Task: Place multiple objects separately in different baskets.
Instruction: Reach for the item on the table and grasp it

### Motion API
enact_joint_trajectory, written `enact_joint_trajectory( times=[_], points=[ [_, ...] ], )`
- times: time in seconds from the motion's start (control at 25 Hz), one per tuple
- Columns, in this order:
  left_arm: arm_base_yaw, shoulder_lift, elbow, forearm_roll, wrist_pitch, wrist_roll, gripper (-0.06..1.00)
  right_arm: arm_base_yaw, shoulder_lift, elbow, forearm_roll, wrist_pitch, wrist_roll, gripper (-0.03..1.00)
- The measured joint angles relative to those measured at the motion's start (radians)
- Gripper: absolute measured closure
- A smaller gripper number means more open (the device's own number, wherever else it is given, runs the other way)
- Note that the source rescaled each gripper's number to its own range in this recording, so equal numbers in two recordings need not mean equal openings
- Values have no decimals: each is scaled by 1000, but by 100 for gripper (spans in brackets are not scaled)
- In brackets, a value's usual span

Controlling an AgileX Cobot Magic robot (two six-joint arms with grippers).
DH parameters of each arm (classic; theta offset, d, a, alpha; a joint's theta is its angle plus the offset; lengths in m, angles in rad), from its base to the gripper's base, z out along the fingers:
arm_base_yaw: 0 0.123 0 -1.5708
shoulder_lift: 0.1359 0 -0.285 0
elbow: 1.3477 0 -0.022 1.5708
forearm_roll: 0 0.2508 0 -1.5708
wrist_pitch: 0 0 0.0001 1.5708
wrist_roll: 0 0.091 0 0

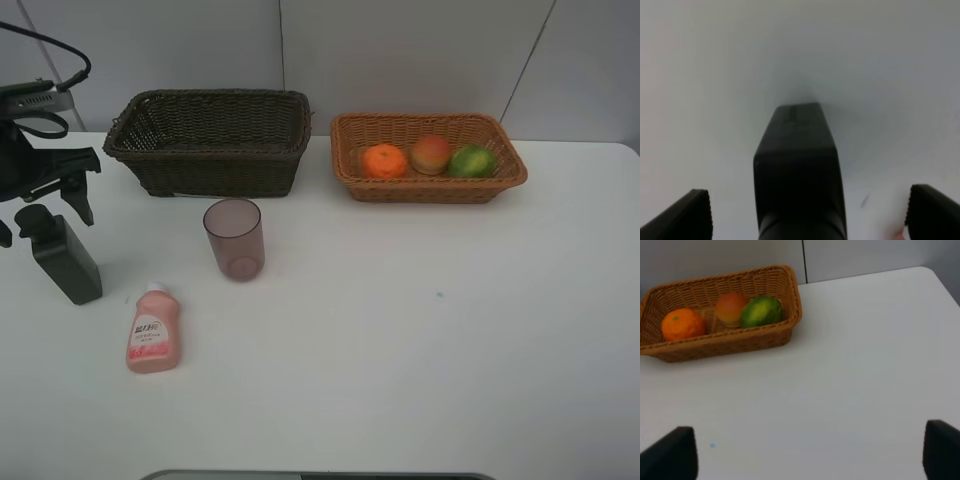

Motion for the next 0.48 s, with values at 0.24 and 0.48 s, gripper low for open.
enact_joint_trajectory(
  times=[0.24,0.48],
  points=[
    [0,1,74,0,-117,5,-6,0,0,0,0,0,0,-3],
    [0,15,94,-1,-168,3,-6,0,0,0,0,0,0,-3]
  ],
)
